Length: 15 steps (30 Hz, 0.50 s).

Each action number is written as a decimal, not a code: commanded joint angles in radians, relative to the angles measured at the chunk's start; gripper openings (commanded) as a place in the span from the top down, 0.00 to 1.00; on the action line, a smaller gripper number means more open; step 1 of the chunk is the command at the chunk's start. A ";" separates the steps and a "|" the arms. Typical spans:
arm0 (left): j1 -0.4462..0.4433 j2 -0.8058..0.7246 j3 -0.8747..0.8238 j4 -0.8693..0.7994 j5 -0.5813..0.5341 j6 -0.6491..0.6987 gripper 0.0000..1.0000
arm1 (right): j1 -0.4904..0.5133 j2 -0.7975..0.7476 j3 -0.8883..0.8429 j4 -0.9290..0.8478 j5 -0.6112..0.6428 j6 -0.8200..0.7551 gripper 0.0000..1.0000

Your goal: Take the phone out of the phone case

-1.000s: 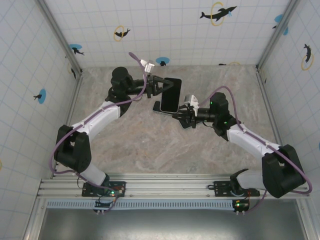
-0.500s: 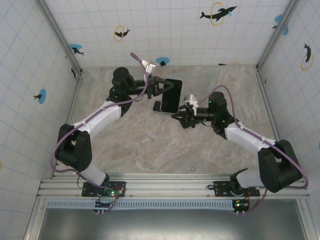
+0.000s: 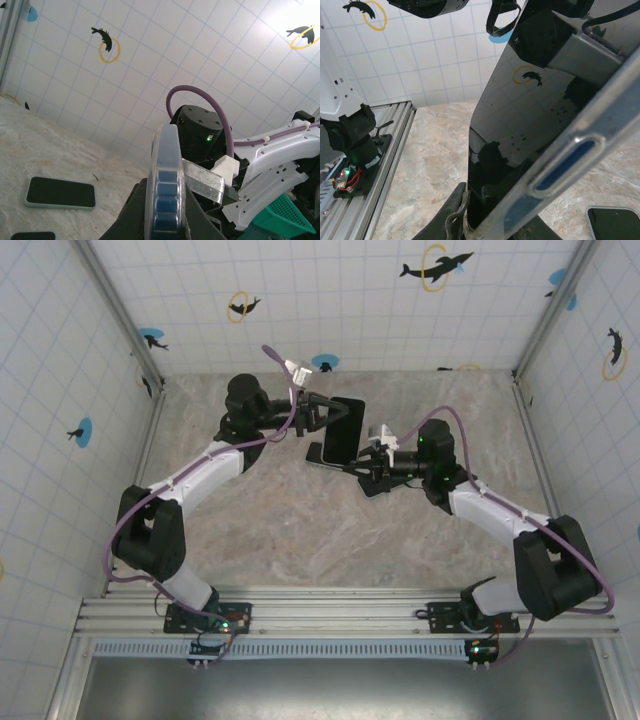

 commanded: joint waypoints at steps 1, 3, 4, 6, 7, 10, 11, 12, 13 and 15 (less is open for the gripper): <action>-0.006 -0.008 0.036 0.052 0.034 -0.029 1.00 | -0.006 0.017 0.054 -0.009 0.006 -0.034 0.80; -0.005 -0.009 0.038 0.050 0.034 -0.040 1.00 | -0.002 0.014 0.057 -0.041 0.022 -0.070 0.80; -0.006 -0.009 0.040 0.043 0.035 -0.045 1.00 | 0.000 0.011 0.061 -0.065 0.033 -0.097 0.80; -0.006 -0.006 0.042 0.042 0.041 -0.067 1.00 | 0.005 0.007 0.068 -0.112 0.059 -0.149 0.80; -0.005 -0.006 0.043 0.043 0.044 -0.079 1.00 | 0.007 0.005 0.074 -0.134 0.070 -0.178 0.80; -0.010 -0.009 0.040 0.045 0.061 -0.113 1.00 | 0.012 0.001 0.093 -0.190 0.099 -0.248 0.81; -0.012 -0.009 0.040 0.039 0.069 -0.119 1.00 | 0.018 -0.001 0.101 -0.211 0.114 -0.276 0.81; -0.013 -0.012 0.040 0.029 0.073 -0.119 1.00 | 0.019 -0.003 0.108 -0.224 0.126 -0.294 0.81; -0.015 -0.013 0.038 0.021 0.078 -0.122 1.00 | 0.019 -0.006 0.112 -0.228 0.140 -0.308 0.81; -0.019 -0.019 0.034 0.016 0.084 -0.129 1.00 | 0.019 -0.012 0.117 -0.215 0.158 -0.312 0.83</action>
